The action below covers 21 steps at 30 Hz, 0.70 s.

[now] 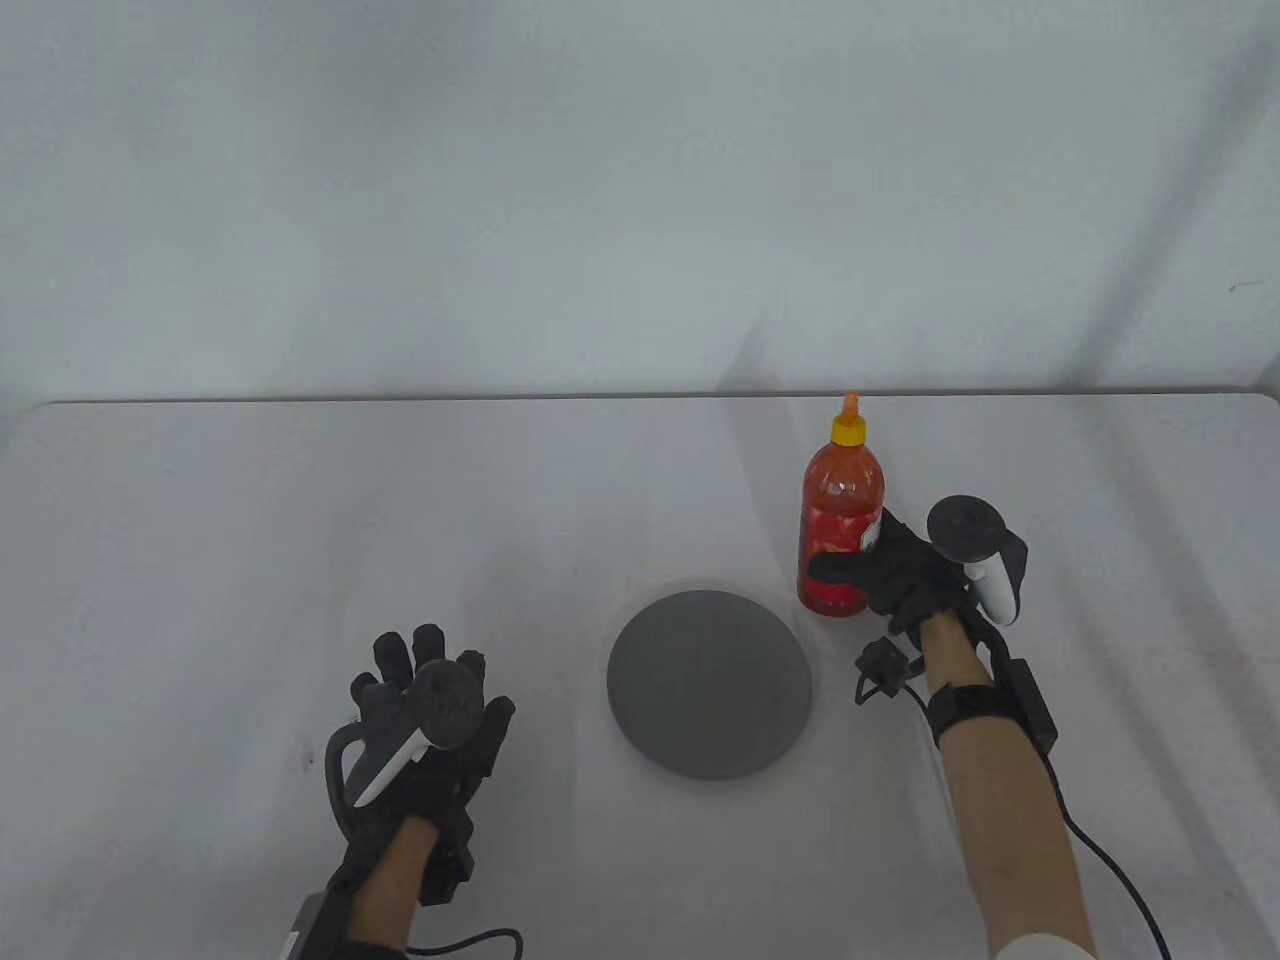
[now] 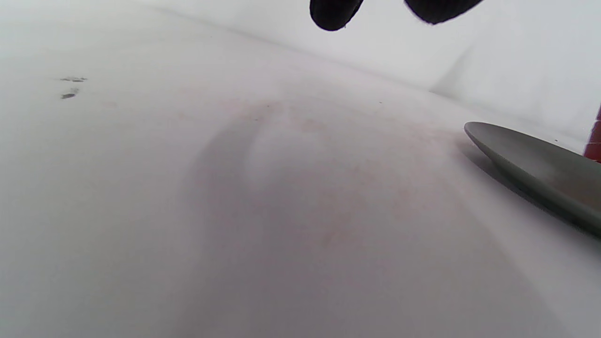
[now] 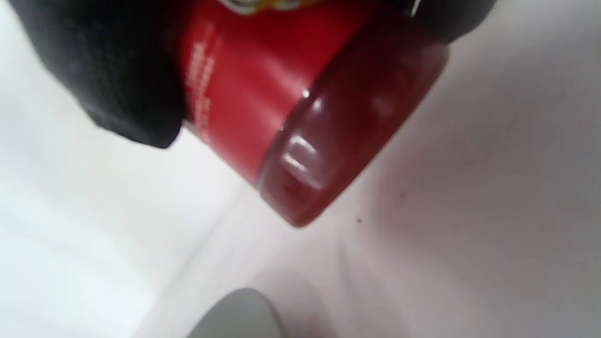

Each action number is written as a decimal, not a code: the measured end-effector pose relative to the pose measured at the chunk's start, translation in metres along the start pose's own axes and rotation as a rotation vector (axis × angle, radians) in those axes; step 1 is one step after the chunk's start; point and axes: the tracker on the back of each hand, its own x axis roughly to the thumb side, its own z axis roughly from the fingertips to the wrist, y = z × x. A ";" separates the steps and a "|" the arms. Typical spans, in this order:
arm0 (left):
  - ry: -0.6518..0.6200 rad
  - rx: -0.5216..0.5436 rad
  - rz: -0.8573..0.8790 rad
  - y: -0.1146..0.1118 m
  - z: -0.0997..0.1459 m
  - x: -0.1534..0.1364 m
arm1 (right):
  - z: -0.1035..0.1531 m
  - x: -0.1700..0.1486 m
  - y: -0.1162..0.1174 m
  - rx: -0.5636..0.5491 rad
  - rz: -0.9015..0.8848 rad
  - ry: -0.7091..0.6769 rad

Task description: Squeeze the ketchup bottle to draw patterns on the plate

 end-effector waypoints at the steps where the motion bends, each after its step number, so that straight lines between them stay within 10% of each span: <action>1: -0.005 0.000 0.002 0.000 0.001 0.000 | 0.007 0.005 -0.004 0.000 -0.010 -0.015; 12: -0.010 -0.020 -0.011 -0.005 -0.001 0.002 | 0.111 0.063 -0.028 -0.077 -0.100 -0.215; 21: -0.025 -0.026 -0.055 -0.009 -0.001 0.010 | 0.156 0.049 -0.012 -0.120 -0.073 -0.254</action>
